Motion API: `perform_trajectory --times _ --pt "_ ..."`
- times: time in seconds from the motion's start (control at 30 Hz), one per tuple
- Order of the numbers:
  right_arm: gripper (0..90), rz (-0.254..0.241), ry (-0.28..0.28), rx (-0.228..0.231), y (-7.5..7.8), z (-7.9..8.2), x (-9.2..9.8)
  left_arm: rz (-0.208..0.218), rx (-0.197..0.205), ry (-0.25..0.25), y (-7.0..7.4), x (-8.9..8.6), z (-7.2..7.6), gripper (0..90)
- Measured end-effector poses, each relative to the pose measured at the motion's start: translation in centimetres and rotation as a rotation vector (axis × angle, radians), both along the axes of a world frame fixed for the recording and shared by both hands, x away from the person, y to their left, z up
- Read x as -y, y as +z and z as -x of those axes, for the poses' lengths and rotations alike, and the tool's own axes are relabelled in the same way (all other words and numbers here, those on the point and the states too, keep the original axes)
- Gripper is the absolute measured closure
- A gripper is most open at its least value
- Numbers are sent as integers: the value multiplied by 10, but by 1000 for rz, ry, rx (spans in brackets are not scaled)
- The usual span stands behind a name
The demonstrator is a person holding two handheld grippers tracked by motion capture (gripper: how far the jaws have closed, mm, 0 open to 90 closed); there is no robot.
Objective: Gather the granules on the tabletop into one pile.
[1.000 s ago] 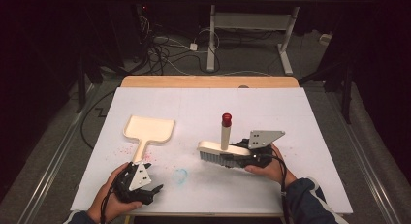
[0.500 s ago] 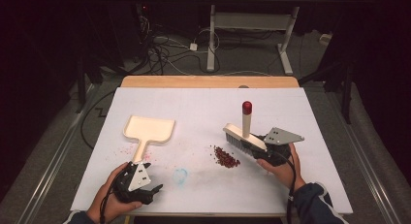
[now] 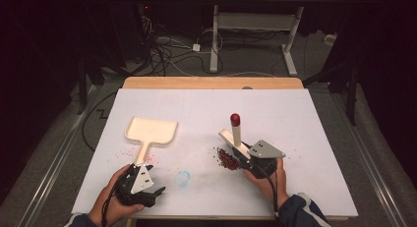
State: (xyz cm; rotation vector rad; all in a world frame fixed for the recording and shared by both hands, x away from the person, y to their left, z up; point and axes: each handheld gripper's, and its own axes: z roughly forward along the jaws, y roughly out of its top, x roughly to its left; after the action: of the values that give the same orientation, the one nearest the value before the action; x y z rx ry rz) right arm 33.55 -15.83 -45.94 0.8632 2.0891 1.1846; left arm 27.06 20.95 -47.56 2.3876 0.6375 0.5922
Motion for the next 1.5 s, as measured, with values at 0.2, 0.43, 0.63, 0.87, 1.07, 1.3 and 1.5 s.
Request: perform_trajectory --times 0.2,0.43,0.63,0.87,1.07,1.3,1.5 --pt "670 -33 -70 19 -3 4 -14 -1 -2 3 0 0 -1 207" --pt "673 -73 -91 49 -3 -1 -16 0 -2 1 0 0 -1 208" --pt "674 -84 -94 67 2 -2 -13 -2 -2 0 -1 0 -1 208" --pt "674 -64 -64 80 12 -1 -1 0 4 2 0 -1 0 208" --pt "674 -62 6 83 28 7 22 0 6 6 1 -2 0 208" --pt "674 -58 91 56 49 26 53 0 5 7 1 -1 0 208" --pt "675 -52 135 19 54 51 72 0 5 7 1 -1 1 208"
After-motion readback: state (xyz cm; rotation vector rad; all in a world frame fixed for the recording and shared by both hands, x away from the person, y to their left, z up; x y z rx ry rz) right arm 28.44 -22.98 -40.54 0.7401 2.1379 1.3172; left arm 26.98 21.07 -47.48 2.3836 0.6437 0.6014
